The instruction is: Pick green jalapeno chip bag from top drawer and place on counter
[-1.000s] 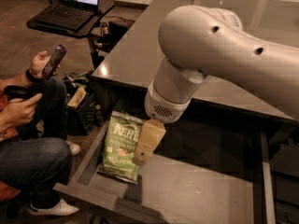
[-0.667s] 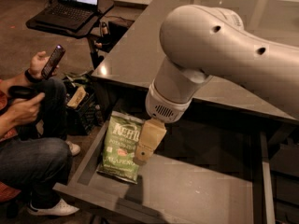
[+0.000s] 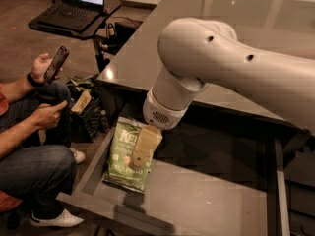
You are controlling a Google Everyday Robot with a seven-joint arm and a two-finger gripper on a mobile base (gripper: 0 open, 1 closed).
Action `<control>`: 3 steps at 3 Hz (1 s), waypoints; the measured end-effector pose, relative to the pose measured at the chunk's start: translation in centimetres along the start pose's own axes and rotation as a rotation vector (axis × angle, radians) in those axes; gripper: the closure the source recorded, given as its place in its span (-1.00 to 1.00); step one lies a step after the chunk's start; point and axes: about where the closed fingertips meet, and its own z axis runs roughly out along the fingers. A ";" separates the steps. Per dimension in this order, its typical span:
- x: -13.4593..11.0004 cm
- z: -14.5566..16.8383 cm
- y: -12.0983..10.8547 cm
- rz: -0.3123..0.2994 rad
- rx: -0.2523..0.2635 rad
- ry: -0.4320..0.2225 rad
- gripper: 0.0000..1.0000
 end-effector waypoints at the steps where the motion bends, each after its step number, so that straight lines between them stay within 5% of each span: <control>1: -1.2 2.5 -1.4 0.013 -0.021 0.002 -1.00; 3: -2.9 6.5 -3.9 0.018 -0.054 0.032 -1.00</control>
Offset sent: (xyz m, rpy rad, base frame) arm 0.0517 0.0451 -0.0560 -0.0192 0.0647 0.0140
